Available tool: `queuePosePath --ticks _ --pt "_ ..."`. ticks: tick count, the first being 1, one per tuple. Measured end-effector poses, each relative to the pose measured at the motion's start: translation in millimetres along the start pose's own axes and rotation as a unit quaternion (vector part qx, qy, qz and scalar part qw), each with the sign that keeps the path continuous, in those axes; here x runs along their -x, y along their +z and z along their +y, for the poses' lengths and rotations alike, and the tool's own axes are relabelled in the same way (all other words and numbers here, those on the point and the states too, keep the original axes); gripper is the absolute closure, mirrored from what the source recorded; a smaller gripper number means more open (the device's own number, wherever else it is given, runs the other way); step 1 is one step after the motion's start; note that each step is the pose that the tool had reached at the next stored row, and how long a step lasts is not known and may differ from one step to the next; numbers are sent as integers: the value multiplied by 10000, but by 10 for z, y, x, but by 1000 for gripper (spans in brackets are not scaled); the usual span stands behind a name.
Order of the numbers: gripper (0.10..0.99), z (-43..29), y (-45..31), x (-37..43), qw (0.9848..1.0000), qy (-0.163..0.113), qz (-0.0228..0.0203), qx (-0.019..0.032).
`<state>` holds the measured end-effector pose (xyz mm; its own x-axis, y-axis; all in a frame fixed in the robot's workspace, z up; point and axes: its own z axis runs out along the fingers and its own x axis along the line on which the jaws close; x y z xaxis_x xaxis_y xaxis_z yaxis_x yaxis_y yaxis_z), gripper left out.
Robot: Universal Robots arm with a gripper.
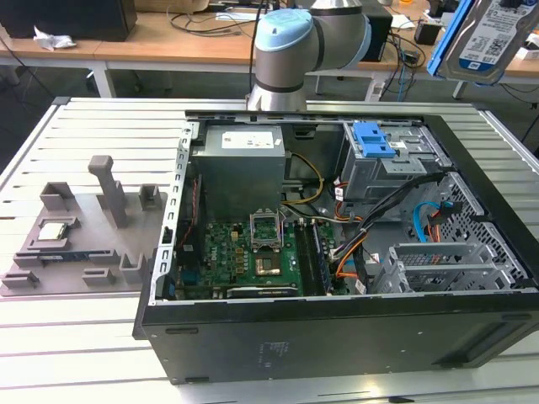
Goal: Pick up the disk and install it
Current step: 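Pick up the disk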
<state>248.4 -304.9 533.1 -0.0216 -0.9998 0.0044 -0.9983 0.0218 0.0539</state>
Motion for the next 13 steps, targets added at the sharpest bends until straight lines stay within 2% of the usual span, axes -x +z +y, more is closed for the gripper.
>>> queuePosePath --ticks 2,5,7,8,13 --pt "725 -80 -4 2 10000 0 0 3" --pt "725 -268 -14 6 10000 0 0 10" --pt "725 -351 -19 8 10000 0 0 13" --pt "725 -464 -25 10 10000 -1 0 17" --pt "725 -688 -37 15 10000 0 0 23"
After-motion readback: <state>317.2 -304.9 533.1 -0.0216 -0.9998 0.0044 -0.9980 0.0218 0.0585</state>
